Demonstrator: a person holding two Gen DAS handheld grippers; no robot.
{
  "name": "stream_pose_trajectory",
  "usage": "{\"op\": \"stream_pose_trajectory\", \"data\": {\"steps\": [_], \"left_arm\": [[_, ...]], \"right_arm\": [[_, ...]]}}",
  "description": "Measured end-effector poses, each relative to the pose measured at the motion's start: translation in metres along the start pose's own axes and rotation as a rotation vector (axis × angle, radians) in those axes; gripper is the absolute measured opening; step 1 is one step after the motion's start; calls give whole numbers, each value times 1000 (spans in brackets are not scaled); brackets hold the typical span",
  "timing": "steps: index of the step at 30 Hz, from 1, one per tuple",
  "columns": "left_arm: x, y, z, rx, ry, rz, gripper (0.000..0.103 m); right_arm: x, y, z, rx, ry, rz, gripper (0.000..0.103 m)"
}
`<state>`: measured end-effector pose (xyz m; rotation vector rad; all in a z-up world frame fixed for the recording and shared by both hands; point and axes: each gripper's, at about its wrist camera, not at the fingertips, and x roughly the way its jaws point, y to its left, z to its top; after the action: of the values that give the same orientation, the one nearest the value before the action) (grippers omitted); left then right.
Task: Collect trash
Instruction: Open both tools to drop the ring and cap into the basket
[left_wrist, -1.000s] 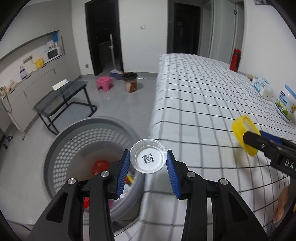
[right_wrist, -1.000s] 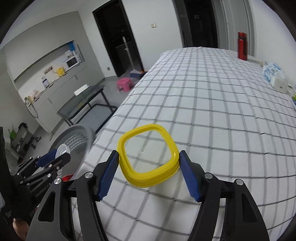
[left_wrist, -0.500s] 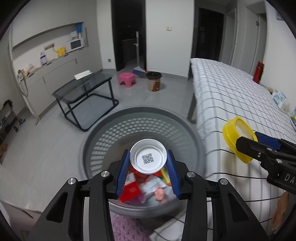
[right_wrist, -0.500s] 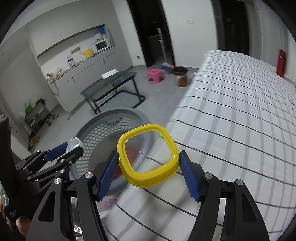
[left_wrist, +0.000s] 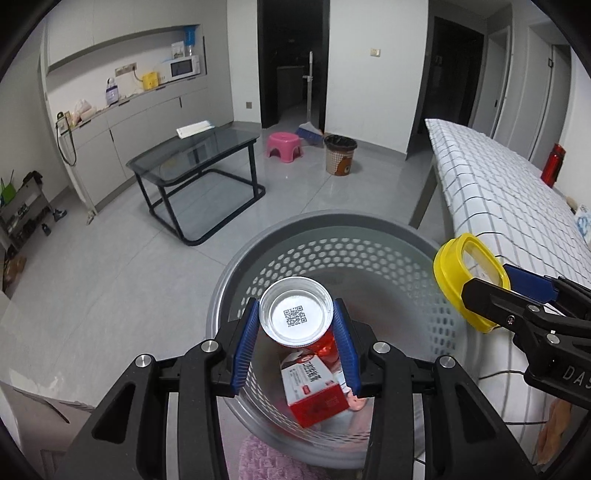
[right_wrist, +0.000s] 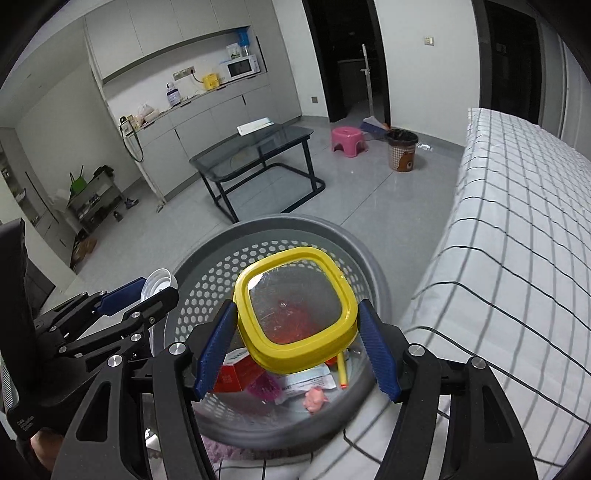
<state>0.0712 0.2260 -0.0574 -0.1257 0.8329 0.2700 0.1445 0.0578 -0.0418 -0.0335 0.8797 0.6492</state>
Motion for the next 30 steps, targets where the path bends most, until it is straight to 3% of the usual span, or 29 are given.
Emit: {"op": "stream_pose_trajectory", "data": {"steps": [14,24,30], "left_arm": [[29,0,-3,-18,56,-3,40],[24,1,-4,-29,49,26,66],[20,3,-4,-35,43,31,66]], "right_arm": [[21,-7,-4,27,37,15,64],[20,-9,-6,30,28,33,65],[18,-10,-7,34,19,27,67]]}}
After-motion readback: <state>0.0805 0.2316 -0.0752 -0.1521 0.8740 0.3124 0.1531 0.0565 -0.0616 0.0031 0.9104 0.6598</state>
